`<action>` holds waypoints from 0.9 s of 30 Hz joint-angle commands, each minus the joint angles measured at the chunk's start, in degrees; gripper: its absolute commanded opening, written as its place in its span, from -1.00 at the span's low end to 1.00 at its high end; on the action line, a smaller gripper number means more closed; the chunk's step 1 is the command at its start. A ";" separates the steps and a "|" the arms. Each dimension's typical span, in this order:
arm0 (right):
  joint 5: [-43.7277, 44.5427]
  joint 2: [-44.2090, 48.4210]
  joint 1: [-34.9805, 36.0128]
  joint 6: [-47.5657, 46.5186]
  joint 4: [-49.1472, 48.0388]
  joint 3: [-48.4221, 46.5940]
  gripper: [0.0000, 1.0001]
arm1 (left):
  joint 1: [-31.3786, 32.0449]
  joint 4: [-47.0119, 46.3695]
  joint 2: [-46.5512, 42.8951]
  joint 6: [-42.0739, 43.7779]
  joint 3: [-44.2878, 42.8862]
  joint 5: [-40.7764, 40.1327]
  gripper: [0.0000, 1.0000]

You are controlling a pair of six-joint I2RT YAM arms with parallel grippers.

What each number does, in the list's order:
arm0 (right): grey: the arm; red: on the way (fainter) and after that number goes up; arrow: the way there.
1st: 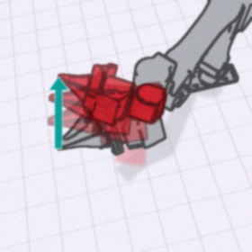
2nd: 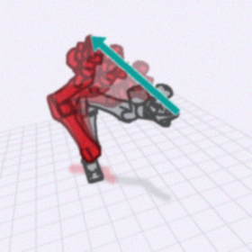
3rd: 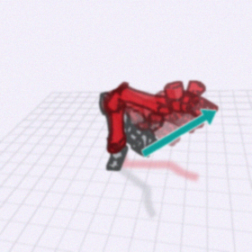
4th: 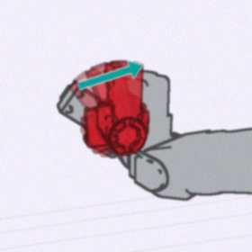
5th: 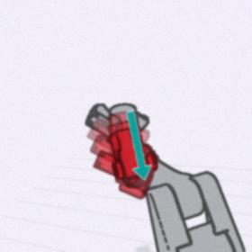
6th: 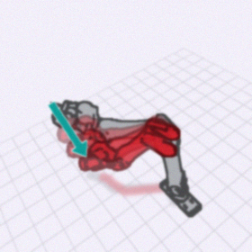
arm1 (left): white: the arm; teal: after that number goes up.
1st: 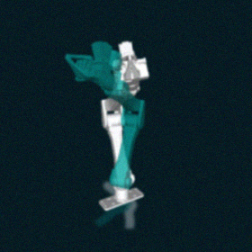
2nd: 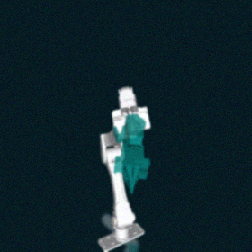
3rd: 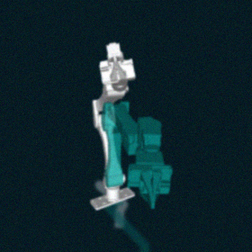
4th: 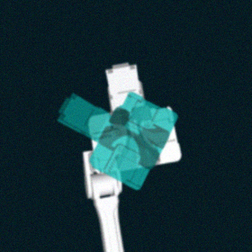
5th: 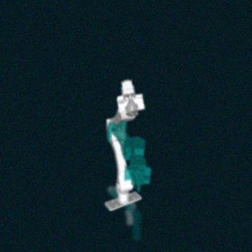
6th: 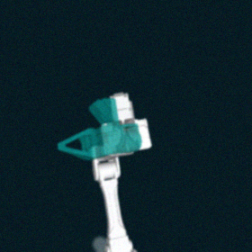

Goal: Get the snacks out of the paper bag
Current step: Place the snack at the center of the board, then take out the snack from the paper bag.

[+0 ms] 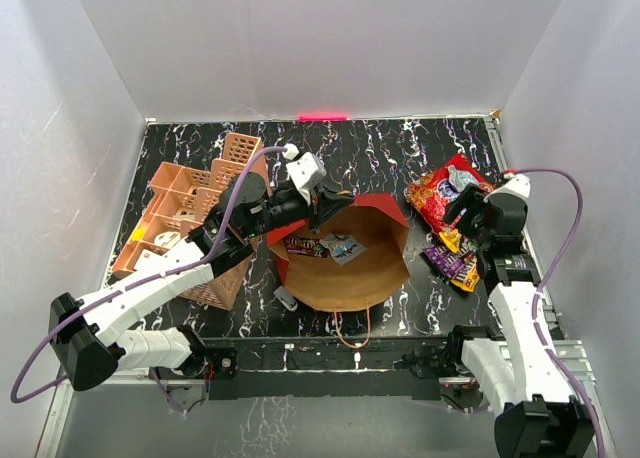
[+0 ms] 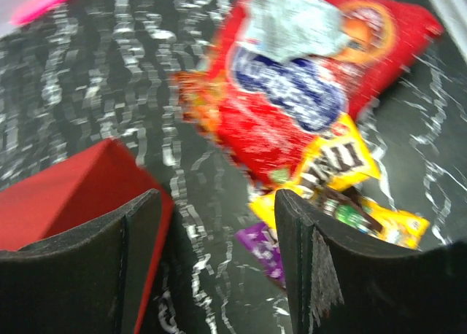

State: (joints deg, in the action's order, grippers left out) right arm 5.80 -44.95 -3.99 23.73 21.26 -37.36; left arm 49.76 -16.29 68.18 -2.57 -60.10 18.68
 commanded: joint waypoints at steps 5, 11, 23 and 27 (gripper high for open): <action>-35.25 8.82 0.03 -17.10 2.15 -10.22 0.30 | 0.38 -1.81 -0.68 0.28 -0.45 0.48 -1.00; -48.37 9.59 7.66 -23.46 3.92 -12.40 0.27 | 0.41 -1.73 -0.36 0.33 -0.45 0.40 -1.00; -56.86 6.79 17.08 -25.60 7.16 -14.41 0.10 | 0.47 -1.28 0.21 1.16 -0.38 -0.73 -1.00; -55.80 5.83 19.92 -26.28 7.99 -14.67 0.10 | 0.45 -1.04 0.95 1.42 -0.54 -0.85 -1.00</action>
State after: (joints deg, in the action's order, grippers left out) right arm -49.43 -38.28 13.69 -0.62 29.28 -49.39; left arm 50.02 -16.29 68.64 -2.09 -60.10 18.35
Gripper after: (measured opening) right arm 0.554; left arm 0.007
